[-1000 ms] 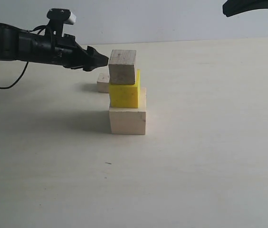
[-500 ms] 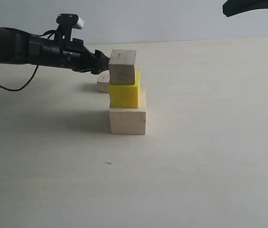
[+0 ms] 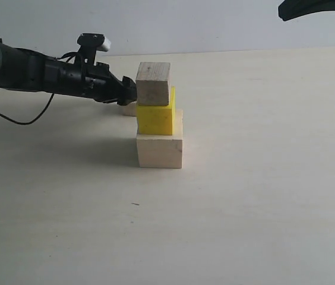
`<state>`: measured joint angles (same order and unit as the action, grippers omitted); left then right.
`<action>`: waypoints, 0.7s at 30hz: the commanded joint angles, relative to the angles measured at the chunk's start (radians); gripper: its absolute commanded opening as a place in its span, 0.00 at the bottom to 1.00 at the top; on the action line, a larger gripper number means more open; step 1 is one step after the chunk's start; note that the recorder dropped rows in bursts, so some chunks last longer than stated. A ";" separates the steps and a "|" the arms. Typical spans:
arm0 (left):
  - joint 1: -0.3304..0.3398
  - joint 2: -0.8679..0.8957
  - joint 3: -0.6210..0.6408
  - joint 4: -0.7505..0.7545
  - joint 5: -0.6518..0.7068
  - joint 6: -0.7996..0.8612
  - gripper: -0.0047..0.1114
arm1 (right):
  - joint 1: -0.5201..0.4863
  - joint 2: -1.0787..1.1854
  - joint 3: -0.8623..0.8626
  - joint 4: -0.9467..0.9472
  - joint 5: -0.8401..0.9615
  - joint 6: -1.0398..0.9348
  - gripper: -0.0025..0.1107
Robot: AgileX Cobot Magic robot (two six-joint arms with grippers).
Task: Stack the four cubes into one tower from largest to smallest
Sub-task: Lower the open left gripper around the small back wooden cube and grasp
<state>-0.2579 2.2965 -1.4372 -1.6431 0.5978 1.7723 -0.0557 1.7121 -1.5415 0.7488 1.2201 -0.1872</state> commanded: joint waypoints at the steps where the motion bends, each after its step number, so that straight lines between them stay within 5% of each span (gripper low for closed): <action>1: -0.003 0.014 -0.008 -0.013 -0.004 -0.004 0.64 | -0.002 -0.012 -0.001 0.005 0.001 0.001 0.02; 21: 0.038 0.017 -0.008 0.096 -0.090 -0.079 0.64 | -0.002 -0.012 -0.001 0.005 0.001 -0.001 0.02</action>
<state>-0.2419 2.3139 -1.4387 -1.5558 0.5164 1.7146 -0.0557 1.7121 -1.5415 0.7488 1.2219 -0.1872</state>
